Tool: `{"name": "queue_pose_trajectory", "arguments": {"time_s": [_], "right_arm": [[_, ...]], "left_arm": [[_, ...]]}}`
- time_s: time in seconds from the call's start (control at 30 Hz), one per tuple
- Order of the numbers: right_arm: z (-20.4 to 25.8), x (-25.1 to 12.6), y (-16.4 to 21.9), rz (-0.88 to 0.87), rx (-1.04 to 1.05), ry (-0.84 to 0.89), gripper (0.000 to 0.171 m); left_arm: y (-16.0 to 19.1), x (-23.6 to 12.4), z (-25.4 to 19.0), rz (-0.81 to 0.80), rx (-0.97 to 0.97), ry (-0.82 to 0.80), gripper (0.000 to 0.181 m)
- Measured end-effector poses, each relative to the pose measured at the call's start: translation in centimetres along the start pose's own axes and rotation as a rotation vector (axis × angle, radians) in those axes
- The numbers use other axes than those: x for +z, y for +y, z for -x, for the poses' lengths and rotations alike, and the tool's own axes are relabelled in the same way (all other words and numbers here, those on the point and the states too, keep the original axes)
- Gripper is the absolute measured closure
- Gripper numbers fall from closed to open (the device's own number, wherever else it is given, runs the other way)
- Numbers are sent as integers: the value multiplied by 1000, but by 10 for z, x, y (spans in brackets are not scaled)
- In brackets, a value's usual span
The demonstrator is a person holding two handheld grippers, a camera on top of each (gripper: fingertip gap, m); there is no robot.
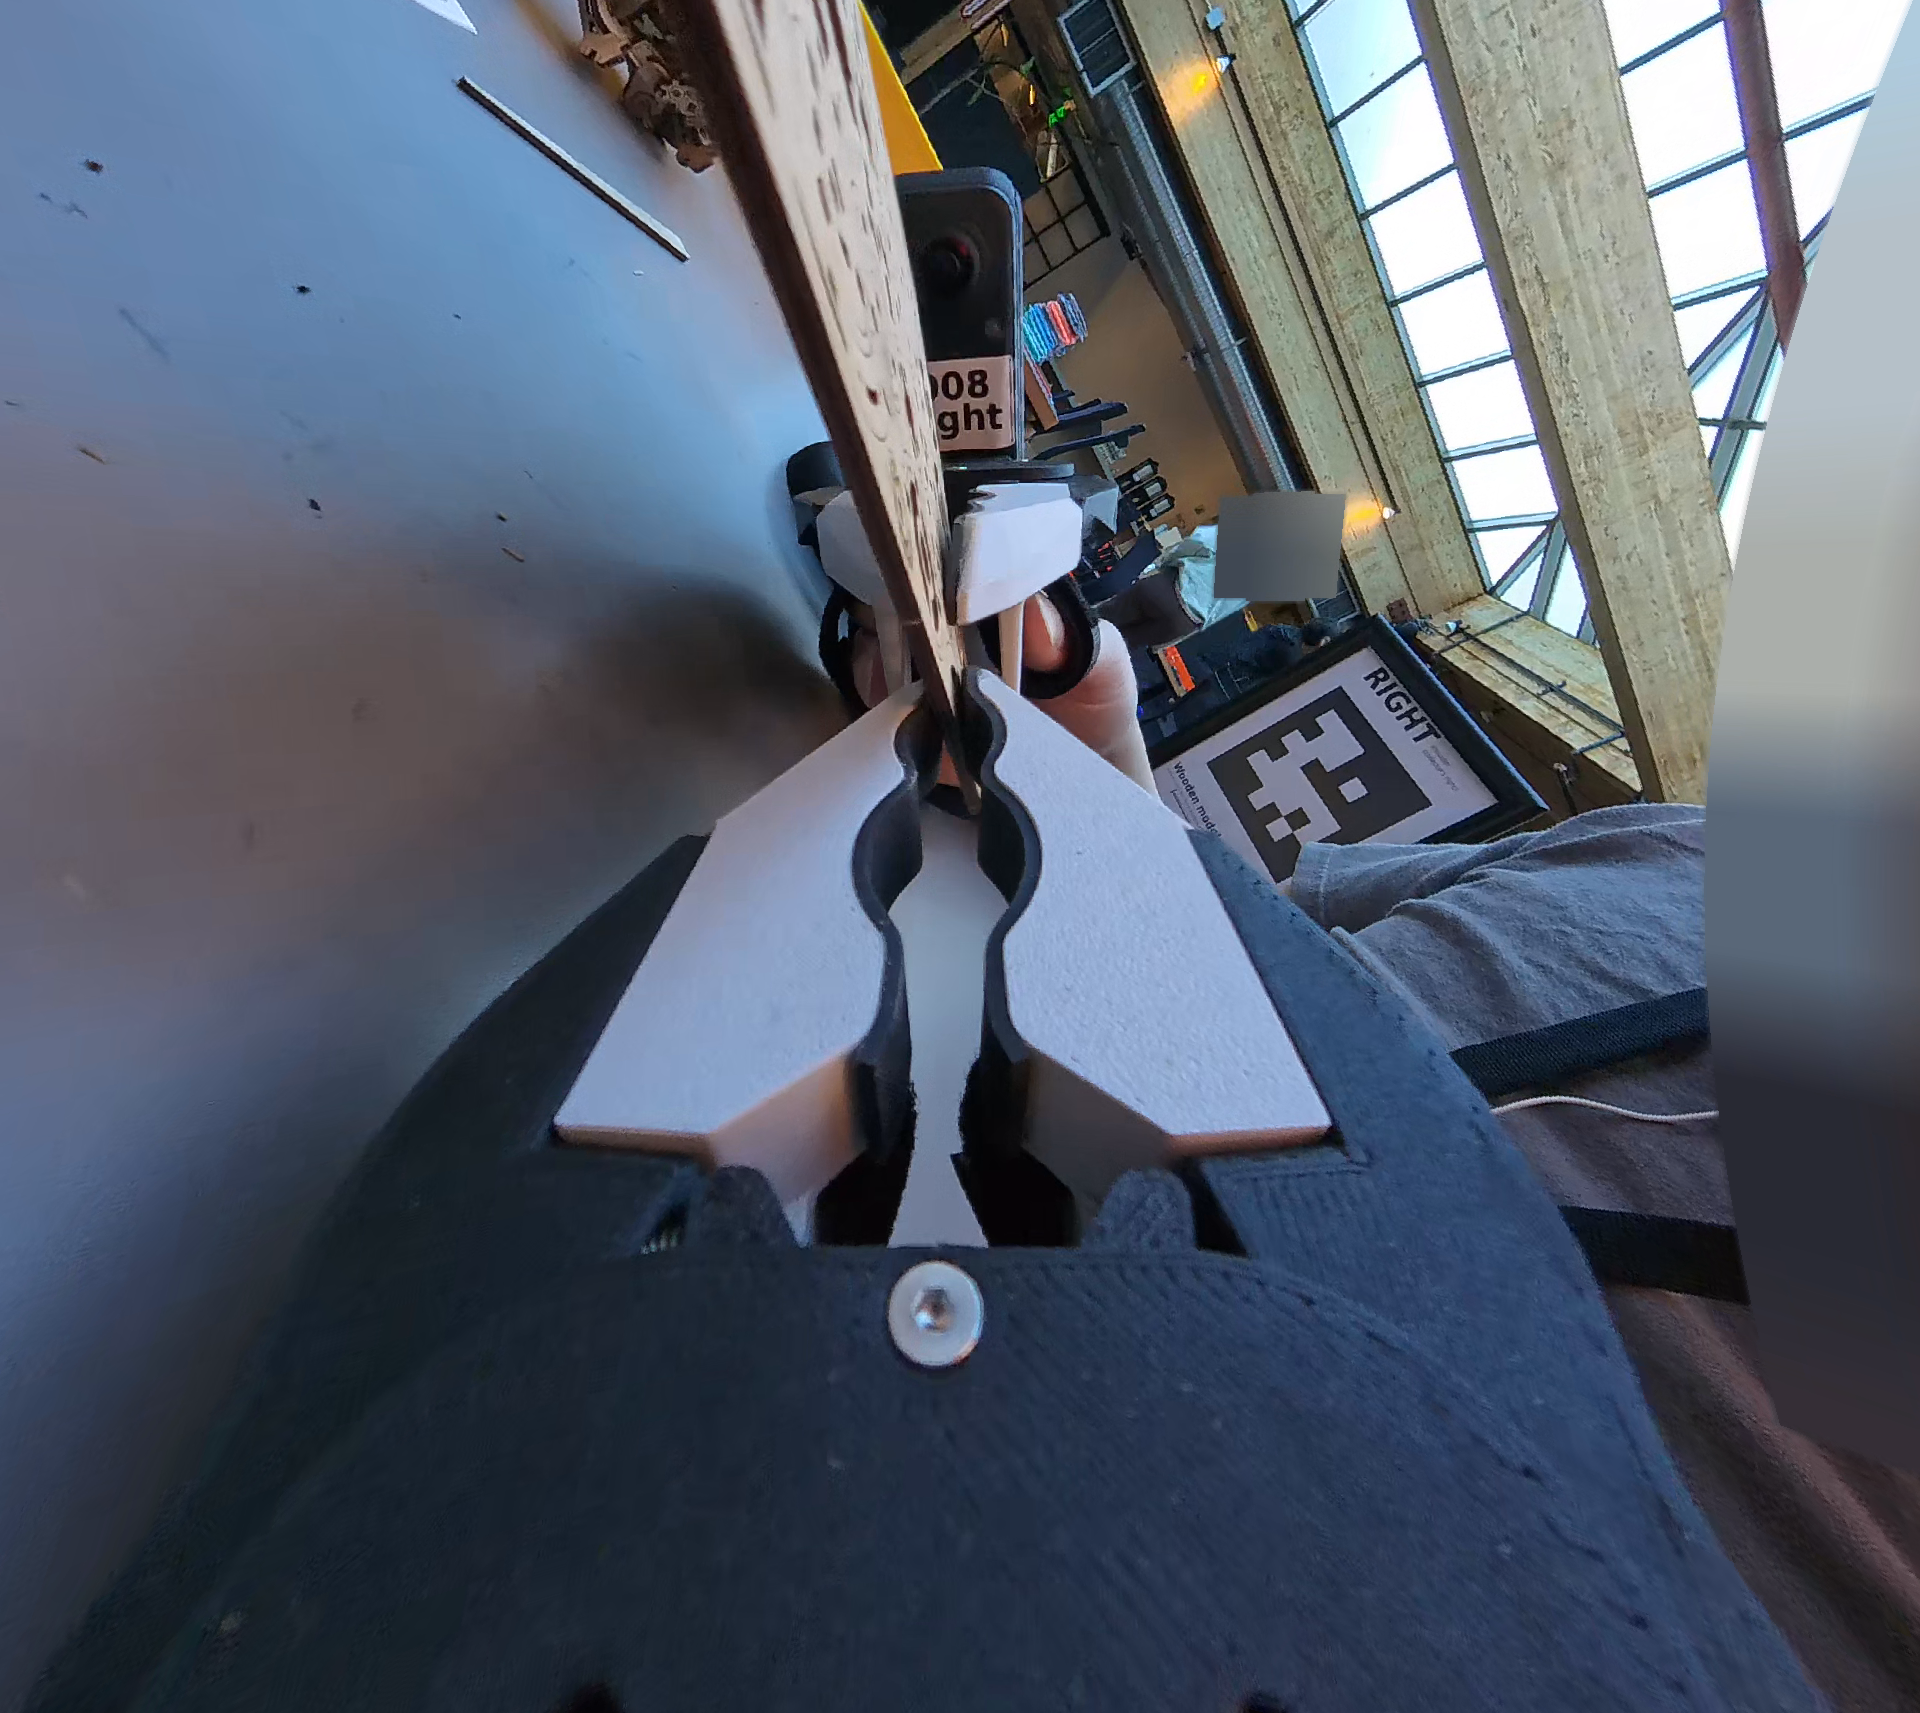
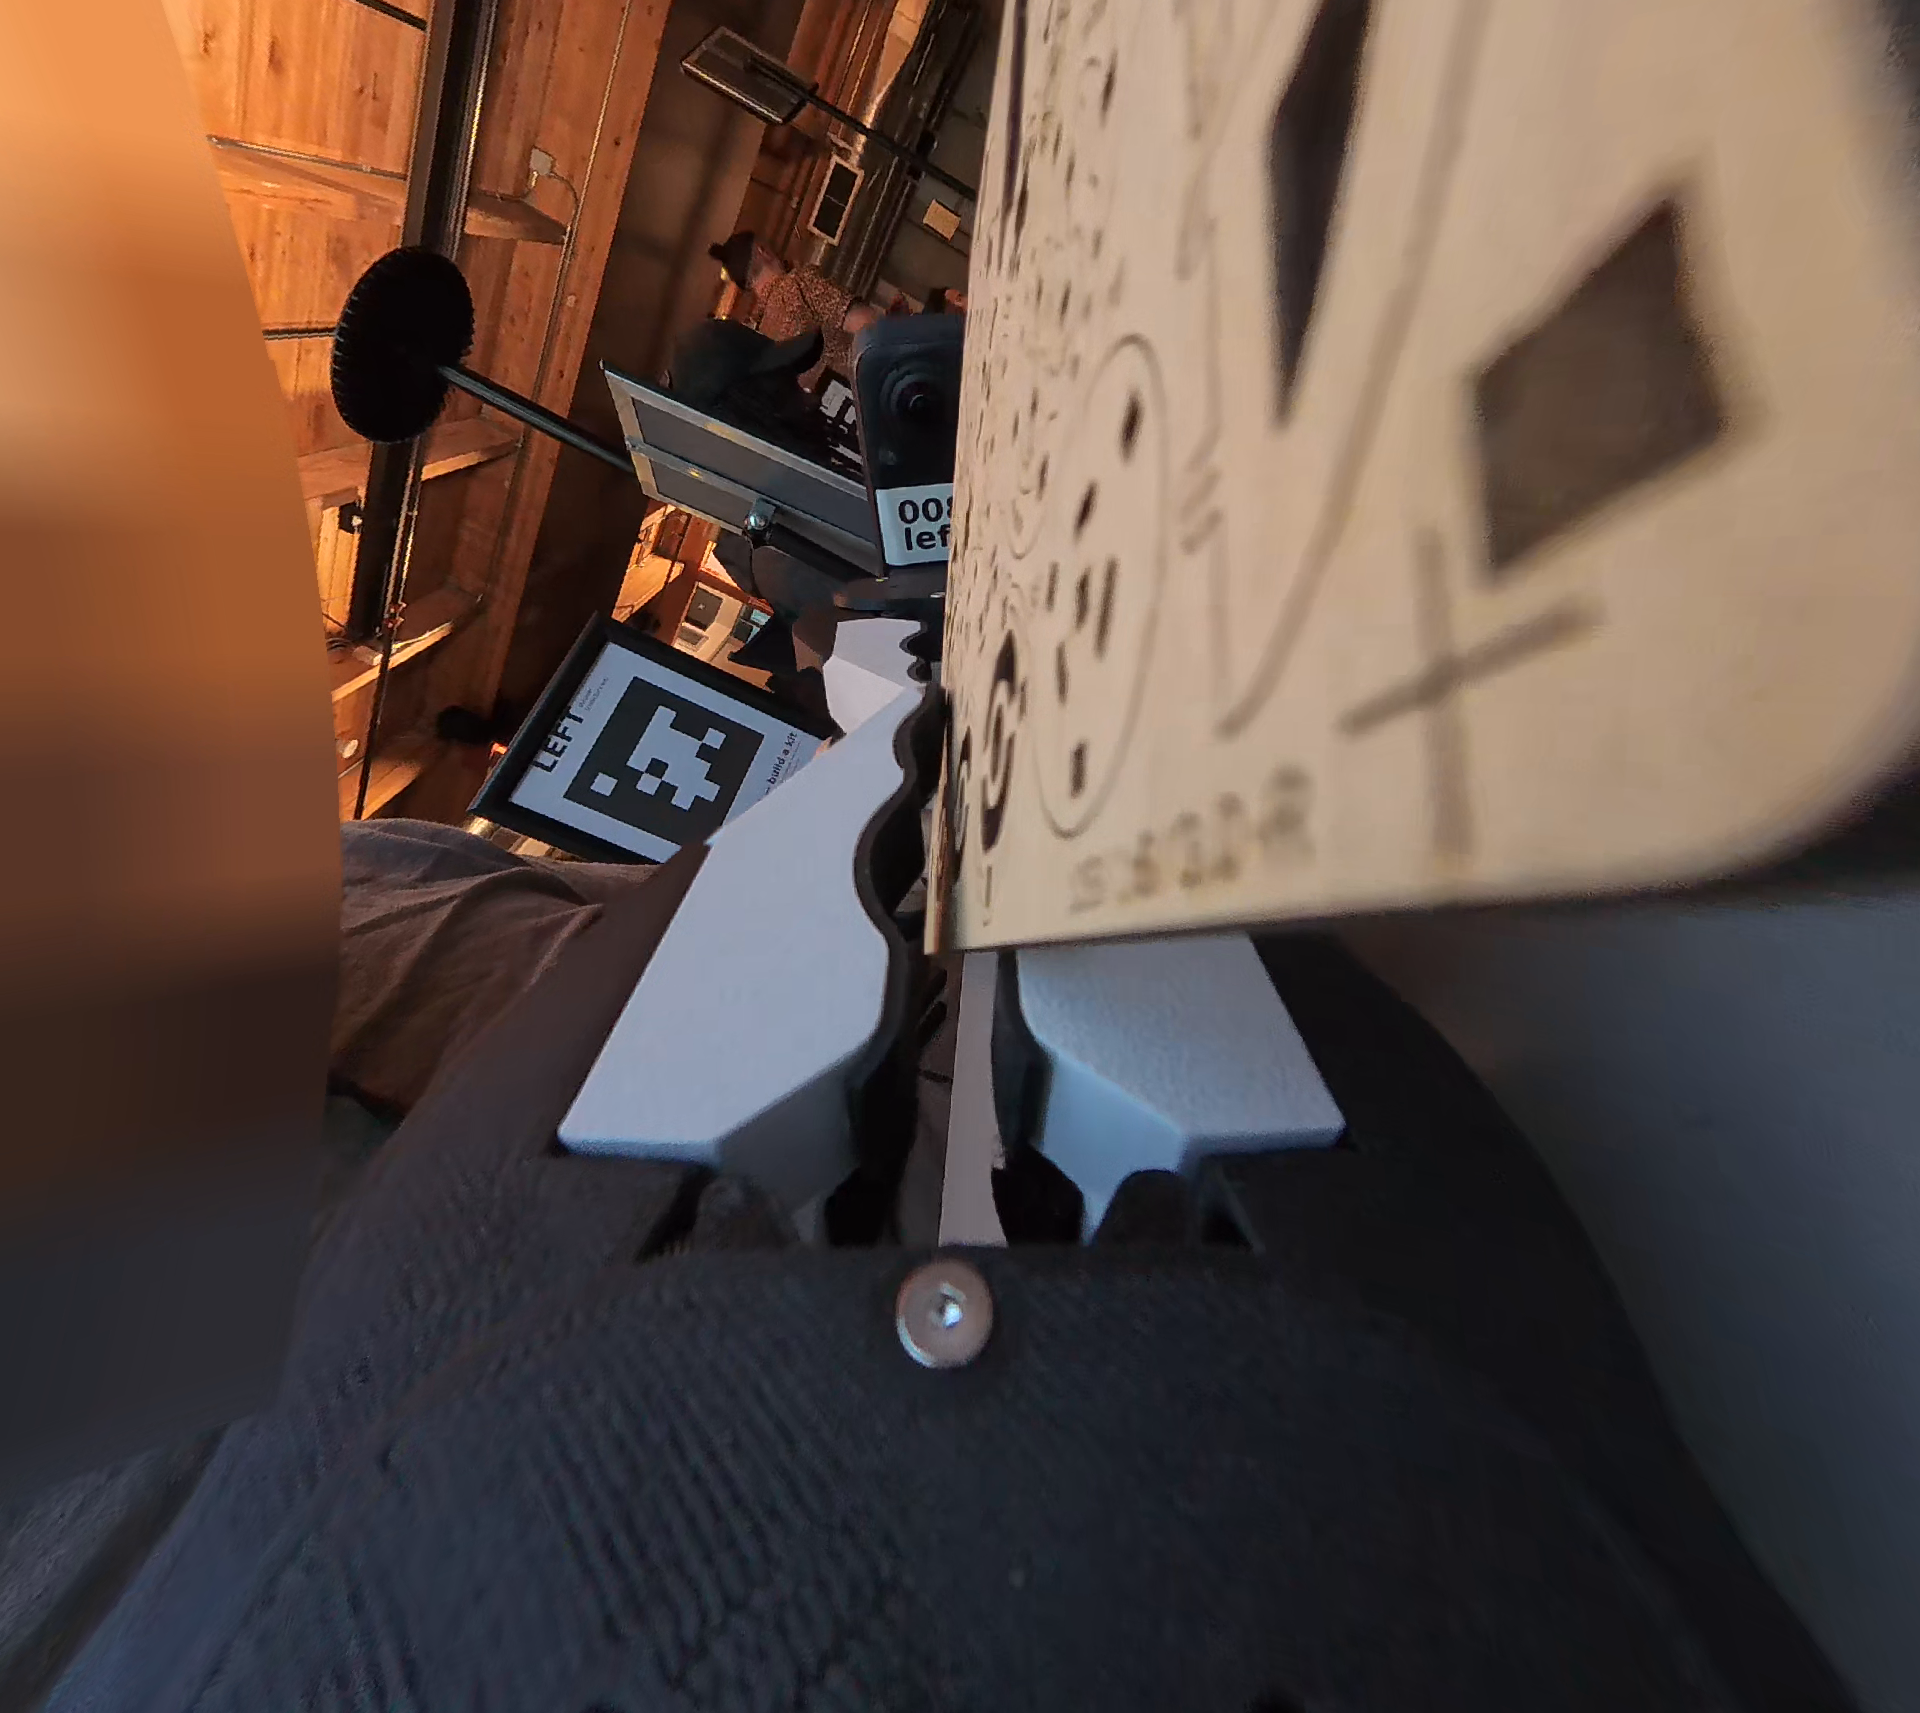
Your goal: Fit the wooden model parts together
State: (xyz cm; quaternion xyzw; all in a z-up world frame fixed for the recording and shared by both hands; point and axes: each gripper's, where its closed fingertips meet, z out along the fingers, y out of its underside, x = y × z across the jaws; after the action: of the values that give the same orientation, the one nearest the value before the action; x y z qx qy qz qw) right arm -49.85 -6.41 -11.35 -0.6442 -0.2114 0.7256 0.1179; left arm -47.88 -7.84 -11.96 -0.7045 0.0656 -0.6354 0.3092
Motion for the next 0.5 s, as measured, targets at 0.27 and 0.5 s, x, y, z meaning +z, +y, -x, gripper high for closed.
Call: {"name": "queue_pose_trajectory", "arguments": {"time_s": [0.27,0.5], "right_arm": [[2,-1,-1,-7,-7,-9,171],[3,1,4,17,-46,6,171]], "left_arm": [[-1,1,-1,-5,2,8,181],[-4,0,0,-23,13,-2,181]]}}
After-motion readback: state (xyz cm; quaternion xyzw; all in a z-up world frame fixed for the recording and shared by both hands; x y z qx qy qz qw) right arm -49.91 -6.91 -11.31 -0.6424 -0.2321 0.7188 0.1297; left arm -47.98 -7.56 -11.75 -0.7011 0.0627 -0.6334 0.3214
